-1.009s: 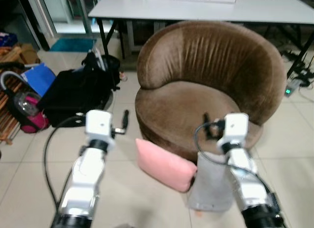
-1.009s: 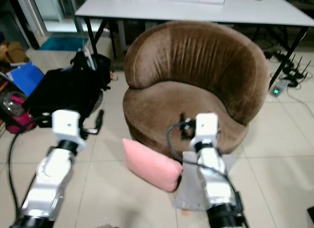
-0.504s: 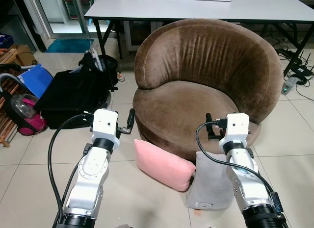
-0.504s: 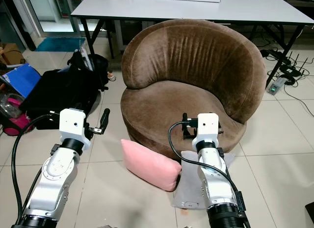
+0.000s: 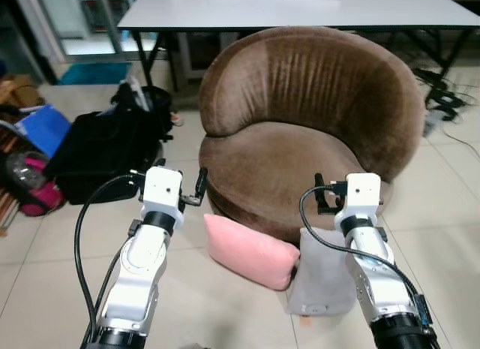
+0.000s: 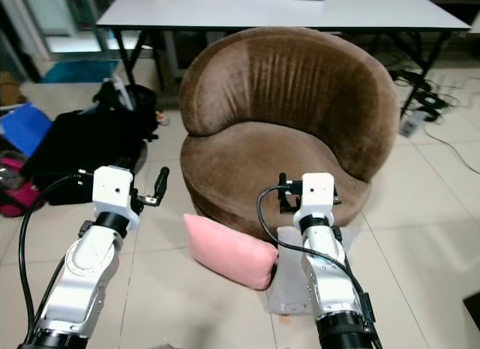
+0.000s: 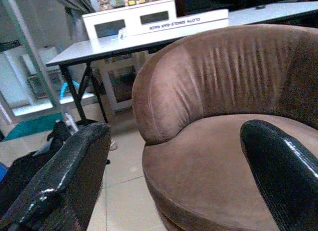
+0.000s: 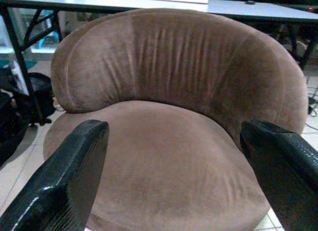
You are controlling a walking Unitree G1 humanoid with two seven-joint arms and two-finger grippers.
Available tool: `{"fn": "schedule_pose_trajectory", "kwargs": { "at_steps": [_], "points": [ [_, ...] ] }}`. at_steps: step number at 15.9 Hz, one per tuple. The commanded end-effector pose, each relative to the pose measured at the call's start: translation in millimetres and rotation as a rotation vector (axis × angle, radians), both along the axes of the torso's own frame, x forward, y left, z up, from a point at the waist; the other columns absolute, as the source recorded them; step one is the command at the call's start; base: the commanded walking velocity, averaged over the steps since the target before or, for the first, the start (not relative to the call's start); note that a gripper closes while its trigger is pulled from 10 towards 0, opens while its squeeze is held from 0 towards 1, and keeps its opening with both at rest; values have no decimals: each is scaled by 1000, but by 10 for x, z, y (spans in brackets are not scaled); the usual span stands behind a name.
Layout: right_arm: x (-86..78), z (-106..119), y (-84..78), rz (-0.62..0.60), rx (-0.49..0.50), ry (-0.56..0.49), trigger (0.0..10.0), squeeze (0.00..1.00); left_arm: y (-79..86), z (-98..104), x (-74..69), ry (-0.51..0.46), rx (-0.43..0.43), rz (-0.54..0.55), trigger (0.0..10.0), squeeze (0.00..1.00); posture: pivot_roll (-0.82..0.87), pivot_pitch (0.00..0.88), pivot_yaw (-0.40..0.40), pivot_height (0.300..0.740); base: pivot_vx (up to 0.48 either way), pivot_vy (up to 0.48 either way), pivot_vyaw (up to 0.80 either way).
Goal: Move the pillow to the sofa from floor
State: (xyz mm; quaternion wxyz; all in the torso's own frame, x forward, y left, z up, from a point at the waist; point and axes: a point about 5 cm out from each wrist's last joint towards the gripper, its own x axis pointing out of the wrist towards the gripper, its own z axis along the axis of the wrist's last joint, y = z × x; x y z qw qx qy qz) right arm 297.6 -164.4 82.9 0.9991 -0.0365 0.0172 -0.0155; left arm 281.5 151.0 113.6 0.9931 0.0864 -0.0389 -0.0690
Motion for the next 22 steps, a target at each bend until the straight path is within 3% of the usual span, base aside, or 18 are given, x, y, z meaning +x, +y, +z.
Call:
{"fn": "schedule_pose_trajectory", "kwargs": {
  "at_steps": [1,4,14,18,22],
  "points": [
    [-7,18,-12,-6,8,-1,10000,0,-11,65,19,-18,10,-10,10000,0,-31,54,31,740,0,360,-688],
    [-5,19,-7,-7,7,2,10000,0,0,64,22,-14,11,-7,10000,0,-29,58,31,740,0,364,-669],
    [-13,16,10,3,2,14,10000,0,15,79,18,-11,9,-4,10000,0,-22,68,29,740,0,357,0],
    [-15,22,18,8,2,16,10000,0,-1,94,1,-4,49,-39,10000,0,-22,68,29,740,0,-240,0],
    [-18,35,-22,-15,-7,12,10000,0,6,87,10,17,-22,-9,10000,0,-19,72,26,740,0,-93,0]
  ]
}}
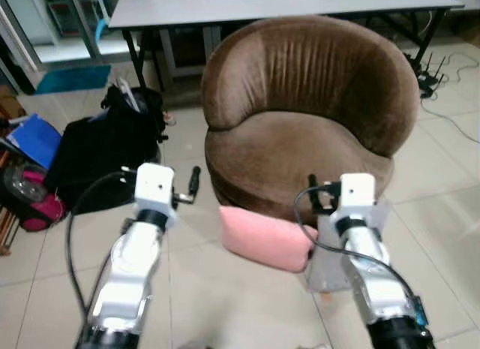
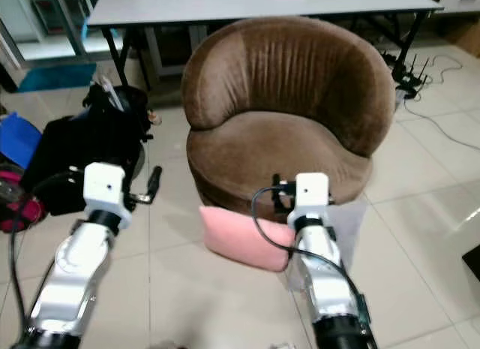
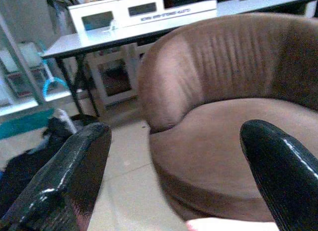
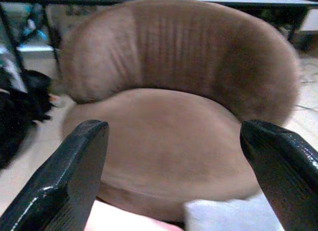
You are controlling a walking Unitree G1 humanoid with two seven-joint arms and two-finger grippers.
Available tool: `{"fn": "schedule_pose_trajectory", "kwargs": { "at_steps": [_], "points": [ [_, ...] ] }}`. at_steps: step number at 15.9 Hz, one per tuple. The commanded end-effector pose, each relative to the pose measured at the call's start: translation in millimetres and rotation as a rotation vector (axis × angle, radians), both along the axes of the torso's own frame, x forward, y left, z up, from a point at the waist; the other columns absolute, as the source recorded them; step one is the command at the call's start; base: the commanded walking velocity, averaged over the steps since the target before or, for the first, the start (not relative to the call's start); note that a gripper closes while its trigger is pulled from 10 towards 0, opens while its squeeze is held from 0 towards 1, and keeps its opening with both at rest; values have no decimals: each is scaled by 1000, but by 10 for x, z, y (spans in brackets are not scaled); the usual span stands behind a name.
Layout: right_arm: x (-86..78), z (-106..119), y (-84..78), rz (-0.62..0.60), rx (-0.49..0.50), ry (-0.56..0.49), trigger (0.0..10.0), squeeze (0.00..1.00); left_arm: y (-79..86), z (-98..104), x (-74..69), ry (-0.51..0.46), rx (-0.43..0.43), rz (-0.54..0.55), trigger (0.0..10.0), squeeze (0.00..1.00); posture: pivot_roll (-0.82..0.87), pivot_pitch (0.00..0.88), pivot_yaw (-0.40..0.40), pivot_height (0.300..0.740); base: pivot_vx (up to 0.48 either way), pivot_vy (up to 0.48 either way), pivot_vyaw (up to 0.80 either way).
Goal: Move the pillow to the sofa from floor
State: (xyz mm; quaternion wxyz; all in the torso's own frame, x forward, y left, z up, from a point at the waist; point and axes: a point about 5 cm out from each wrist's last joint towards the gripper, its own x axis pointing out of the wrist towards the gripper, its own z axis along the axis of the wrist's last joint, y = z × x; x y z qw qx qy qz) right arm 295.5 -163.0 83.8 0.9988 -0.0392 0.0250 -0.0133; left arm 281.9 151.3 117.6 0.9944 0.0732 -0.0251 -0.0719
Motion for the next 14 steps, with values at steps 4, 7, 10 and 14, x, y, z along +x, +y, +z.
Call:
{"fn": "schedule_pose_trajectory", "kwargs": {
  "at_steps": [4,7,10,14],
  "points": [
    [22,43,-61,-28,2,-7,10000,0,16,40,29,-7,47,26,10000,0,-22,73,24,740,0,0,0],
    [33,50,-52,-22,-2,-7,10000,0,29,44,23,-5,17,13,10000,0,-22,75,21,740,0,0,-406],
    [31,37,-55,-25,0,-1,10000,0,12,55,14,-5,0,-4,10000,0,-22,75,21,740,170,0,-640],
    [24,33,-24,-7,-3,-3,10000,0,13,52,7,-3,-5,-9,10000,0,-24,74,24,740,262,0,-134]
  ]
}}
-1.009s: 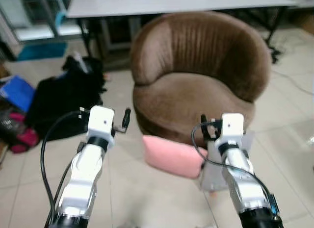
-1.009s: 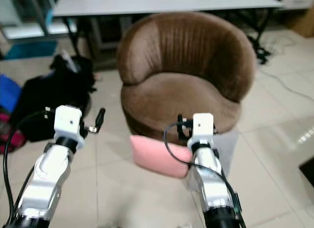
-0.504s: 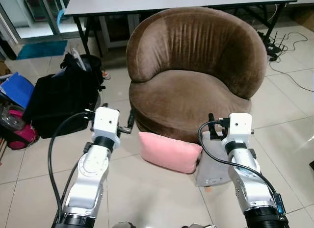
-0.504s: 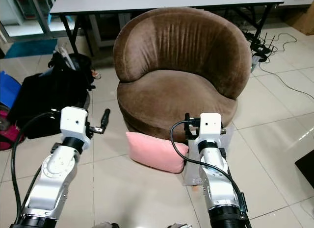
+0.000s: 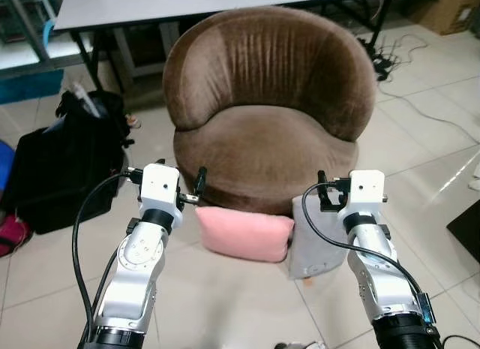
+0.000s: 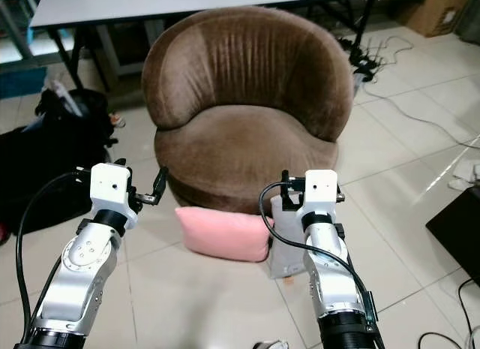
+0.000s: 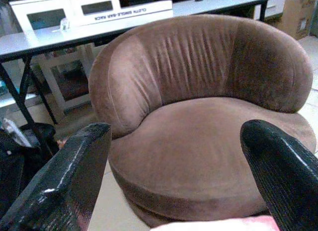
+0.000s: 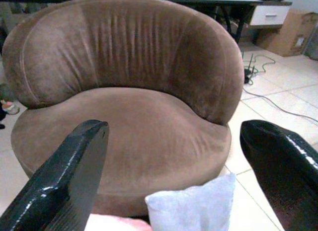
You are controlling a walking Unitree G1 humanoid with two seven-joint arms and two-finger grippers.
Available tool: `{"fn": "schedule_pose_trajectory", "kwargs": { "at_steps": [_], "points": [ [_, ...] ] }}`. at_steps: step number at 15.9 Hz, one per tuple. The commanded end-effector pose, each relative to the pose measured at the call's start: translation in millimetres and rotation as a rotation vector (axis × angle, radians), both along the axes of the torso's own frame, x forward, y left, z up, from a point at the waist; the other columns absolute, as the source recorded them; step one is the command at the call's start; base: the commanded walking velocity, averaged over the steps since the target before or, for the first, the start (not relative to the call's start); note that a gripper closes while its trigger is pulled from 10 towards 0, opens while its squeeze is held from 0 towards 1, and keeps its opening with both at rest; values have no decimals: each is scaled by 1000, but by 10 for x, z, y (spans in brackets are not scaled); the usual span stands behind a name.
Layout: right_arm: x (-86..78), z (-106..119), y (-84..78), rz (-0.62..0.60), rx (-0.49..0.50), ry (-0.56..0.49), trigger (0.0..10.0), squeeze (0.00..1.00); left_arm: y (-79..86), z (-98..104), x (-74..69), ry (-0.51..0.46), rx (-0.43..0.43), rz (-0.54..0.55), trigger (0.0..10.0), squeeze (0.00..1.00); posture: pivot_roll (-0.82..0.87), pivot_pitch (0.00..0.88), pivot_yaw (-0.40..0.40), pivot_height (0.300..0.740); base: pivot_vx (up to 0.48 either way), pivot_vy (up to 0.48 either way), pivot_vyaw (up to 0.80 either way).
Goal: Move the pillow to the sofa from floor
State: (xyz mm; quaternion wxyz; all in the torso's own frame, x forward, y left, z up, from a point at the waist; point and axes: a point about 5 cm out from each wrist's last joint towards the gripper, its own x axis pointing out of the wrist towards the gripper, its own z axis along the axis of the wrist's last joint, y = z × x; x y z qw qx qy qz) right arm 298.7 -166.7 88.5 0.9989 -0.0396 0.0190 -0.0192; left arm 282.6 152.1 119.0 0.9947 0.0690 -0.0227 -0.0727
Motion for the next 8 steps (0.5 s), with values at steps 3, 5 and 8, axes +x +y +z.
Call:
{"fn": "schedule_pose_trajectory", "kwargs": {
  "at_steps": [3,5,8],
  "points": [
    [-12,-22,25,10,-11,11,10000,0,12,33,-4,-6,2,-8,10000,0,-22,71,26,740,272,0,0],
    [-16,-23,33,18,-27,10,10000,0,16,34,-6,-8,1,-11,10000,0,-22,69,31,740,328,0,0],
    [-22,-27,40,23,-35,11,10000,0,14,39,-7,-9,-1,-16,10000,0,-22,69,32,740,380,0,215]
  ]
}}
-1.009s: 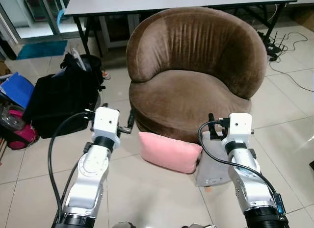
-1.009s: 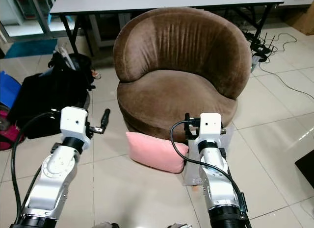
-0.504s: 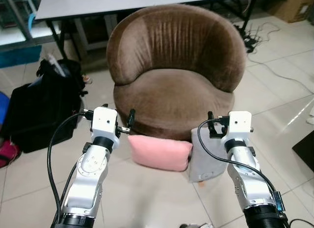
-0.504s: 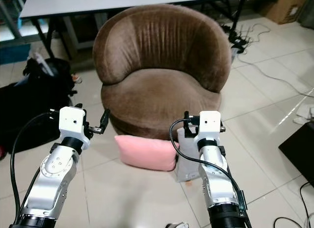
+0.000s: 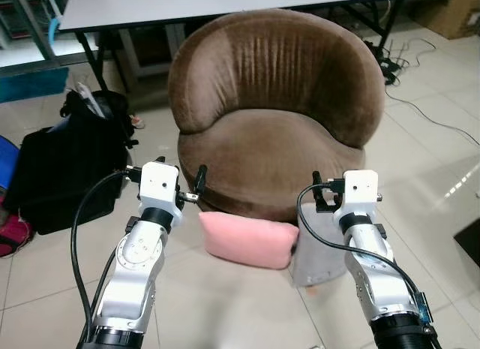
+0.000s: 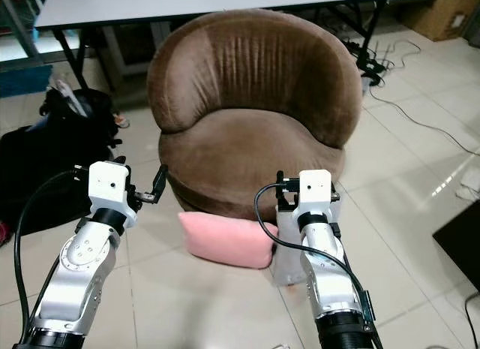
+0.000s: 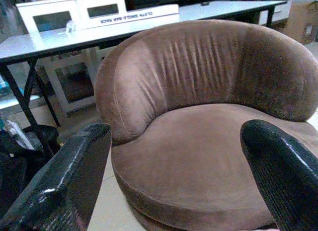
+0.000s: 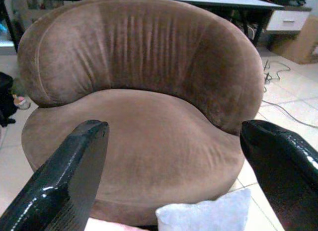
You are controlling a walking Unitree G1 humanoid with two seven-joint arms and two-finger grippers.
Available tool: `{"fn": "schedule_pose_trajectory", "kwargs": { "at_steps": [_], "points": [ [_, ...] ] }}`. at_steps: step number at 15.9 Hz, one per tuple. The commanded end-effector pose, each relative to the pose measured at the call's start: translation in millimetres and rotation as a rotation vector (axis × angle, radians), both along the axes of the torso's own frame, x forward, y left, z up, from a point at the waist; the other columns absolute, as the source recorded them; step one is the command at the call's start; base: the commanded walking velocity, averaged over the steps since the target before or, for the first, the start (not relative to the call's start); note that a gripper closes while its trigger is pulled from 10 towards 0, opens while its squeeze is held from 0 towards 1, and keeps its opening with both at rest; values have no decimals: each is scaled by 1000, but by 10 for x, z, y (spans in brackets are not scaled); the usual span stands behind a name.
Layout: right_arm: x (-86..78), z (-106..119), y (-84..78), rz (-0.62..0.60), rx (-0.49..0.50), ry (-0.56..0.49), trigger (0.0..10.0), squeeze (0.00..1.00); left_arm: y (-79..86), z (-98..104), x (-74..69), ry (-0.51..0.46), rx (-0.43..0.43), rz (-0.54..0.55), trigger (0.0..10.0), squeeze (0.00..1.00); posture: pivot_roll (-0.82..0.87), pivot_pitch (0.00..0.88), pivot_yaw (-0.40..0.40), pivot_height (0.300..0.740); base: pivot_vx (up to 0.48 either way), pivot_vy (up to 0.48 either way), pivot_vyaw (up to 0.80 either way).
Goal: Move the pillow to the sofa from floor
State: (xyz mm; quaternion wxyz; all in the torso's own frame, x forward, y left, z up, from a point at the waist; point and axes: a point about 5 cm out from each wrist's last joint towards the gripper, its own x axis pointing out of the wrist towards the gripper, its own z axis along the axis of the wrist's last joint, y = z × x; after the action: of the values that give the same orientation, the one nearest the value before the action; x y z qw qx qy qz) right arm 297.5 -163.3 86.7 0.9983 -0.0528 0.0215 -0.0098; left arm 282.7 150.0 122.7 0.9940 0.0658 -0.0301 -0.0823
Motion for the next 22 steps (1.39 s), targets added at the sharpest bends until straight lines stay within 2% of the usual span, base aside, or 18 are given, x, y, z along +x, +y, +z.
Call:
{"fn": "schedule_pose_trajectory", "kwargs": {
  "at_steps": [1,3,4,7,12,22],
  "points": [
    [-14,-15,7,2,-12,6,10000,0,34,4,-10,4,5,1,10000,0,-22,69,32,740,390,0,800],
    [-19,-18,8,-1,-11,5,10000,0,34,3,-13,4,4,-1,10000,0,-22,66,33,740,388,0,800],
    [-18,-15,-14,-24,24,1,10000,0,31,3,-12,4,5,-4,10000,0,-22,66,33,740,390,0,0],
    [-26,-22,-32,-33,31,6,10000,0,15,2,-9,6,4,-15,10000,0,-22,66,33,740,393,0,0],
    [-34,-30,-44,-42,34,7,10000,0,13,-6,-10,8,3,-22,10000,0,-22,66,33,740,388,0,-750],
    [-28,-27,-40,-38,30,9,10000,0,-7,-10,-18,15,-10,-33,10000,0,-21,73,36,740,350,0,0]
  ]
}}
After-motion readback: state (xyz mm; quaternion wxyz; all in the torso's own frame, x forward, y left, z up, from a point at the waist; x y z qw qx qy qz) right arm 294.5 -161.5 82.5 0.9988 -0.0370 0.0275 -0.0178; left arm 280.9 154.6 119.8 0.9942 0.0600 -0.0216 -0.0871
